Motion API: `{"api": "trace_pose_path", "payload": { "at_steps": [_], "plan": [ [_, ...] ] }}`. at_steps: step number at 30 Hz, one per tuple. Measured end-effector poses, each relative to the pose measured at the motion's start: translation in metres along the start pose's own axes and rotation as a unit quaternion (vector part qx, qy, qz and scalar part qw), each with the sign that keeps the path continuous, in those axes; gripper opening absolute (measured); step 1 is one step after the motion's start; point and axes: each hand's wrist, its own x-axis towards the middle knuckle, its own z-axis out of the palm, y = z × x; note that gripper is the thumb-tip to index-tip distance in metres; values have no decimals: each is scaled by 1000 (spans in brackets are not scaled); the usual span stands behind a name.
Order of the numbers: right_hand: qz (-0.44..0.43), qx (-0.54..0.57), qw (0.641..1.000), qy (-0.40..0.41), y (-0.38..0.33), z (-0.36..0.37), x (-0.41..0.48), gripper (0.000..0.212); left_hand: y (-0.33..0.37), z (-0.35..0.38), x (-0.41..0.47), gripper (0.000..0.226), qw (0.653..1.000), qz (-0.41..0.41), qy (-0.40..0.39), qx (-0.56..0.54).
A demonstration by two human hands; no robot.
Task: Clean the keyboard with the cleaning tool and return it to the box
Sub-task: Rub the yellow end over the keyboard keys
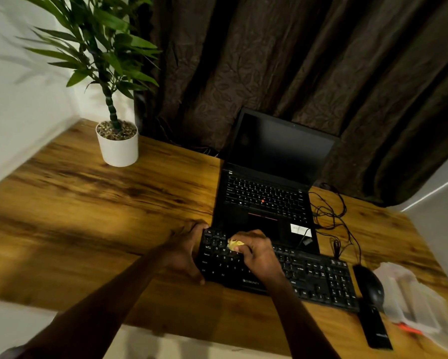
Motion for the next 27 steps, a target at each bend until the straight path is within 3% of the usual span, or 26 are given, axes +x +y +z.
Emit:
{"api": "trace_pose_path", "payload": {
  "at_steps": [5,14,19,27],
  "plan": [
    [17,-6,999,26,13,-6,-6,30,11,-7,-10,134,1000,2,8,13],
    [21,-10,999,-25,-9,16,13,30,12,-11,-14,133,1000,17,21,10],
    [45,-23,999,-6,3,6,1,33,13,-12,-17,131,999,24,29,14],
    [0,-4,1000,-12,-33,28,20,27,8,-8,-12,134,999,23,30,3]
  ]
}}
